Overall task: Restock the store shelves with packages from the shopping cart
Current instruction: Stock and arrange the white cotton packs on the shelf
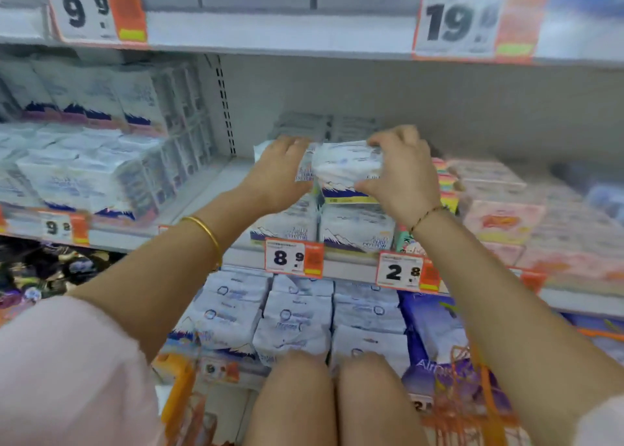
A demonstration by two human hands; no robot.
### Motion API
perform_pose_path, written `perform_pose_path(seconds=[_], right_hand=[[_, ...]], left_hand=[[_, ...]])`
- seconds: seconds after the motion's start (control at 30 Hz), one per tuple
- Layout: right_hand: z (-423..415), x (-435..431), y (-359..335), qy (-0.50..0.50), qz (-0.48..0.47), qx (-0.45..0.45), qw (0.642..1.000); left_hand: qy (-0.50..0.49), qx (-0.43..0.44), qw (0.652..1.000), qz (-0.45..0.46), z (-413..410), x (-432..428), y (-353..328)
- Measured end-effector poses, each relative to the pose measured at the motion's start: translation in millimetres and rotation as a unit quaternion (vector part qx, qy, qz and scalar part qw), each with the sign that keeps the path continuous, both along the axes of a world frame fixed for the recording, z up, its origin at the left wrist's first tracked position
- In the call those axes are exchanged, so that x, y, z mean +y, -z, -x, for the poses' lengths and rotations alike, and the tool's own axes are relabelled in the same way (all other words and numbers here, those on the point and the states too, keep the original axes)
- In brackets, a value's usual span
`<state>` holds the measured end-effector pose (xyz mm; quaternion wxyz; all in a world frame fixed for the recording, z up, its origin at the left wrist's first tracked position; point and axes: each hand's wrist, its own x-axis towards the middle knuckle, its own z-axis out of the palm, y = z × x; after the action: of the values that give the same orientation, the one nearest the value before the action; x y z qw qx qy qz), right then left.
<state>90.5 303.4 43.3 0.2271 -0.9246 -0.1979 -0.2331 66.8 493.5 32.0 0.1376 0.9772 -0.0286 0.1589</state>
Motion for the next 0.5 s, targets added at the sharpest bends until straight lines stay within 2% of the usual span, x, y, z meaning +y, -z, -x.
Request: perform_pose_path(seconds=[0.07,0.13,0.33,0.5], right_hand=[[-14.9,4.4,-3.6,0.018,0.028,-0.004,0.999],[-29.4,9.4,-3.5,0.032,0.052,0.005,0.998],[-54.6,16.9,2.0,0.063,0.098,0.041,0.992],[-58.8,21.7,11.3,0.089,0.2,0.077,0.973]], left_hand=[[-0.024,0.037,0.997,-0.067,-16.4,6.1,5.7],[-0.046,0.071,0.992,-0.094,-24.1,6.0,9.3],[-0.072,0.061,0.989,-0.115,-28.2,-0.7,16.5],[-0.075,0.065,0.988,-0.114,-28.9,-3.9,16.2]])
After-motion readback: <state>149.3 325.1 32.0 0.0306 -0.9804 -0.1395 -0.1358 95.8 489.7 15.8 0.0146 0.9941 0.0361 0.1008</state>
